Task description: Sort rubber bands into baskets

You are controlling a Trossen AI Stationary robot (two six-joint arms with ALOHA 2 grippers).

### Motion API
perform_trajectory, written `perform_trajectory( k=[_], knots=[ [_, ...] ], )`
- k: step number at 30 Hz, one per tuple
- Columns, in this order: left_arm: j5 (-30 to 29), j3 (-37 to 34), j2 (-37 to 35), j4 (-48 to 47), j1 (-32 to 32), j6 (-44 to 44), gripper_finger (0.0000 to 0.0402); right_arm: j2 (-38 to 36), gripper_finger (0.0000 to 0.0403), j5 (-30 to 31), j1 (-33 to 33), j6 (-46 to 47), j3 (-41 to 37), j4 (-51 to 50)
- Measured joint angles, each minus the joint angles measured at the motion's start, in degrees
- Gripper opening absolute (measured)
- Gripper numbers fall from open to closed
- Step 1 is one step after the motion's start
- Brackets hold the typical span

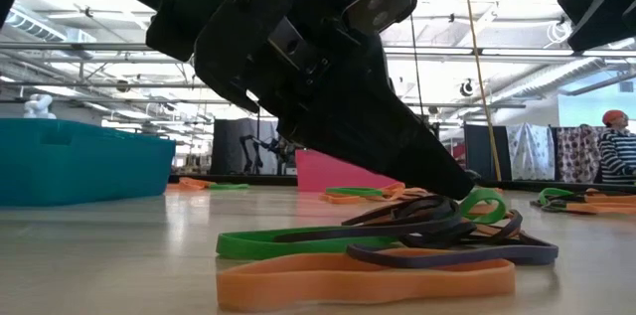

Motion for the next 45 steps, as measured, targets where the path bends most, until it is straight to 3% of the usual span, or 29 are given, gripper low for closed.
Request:
perform_trajectory(
  k=[4,13,21,24,33,45],
  knots=[
    [0.0,0.0,0.0,0.0,0.1,0.0,0.0089,0.0,0.018,0.0,0.0,0.0,0.0,0.0],
    [0.0,0.0,0.0,0.1,0.3,0.5,0.0007,0.0,0.018,0.0,0.0,0.0,0.0,0.0],
    [-0.2,0.0,-5.0,-2.8,0.8,3.2,0.0003,0.0,0.018,-0.1,0.0,0.0,0.0,-0.1],
    [-2.7,0.0,-8.8,-7.4,0.8,4.0,0.0003,0.0,0.018,-0.1,0.0,0.1,0.0,-0.2],
    [-17.5,0.0,-20.3,-22.8,-0.8,5.0,0.0003,0.0,0.018,-0.2,0.0,-1.1,0.0,-0.4],
    [-23.1,0.0,-26.1,-28.3,-3.6,4.2,0.0002,0.0,0.018,-0.2,0.0,-2.8,0.0,-0.4]
  ],
)
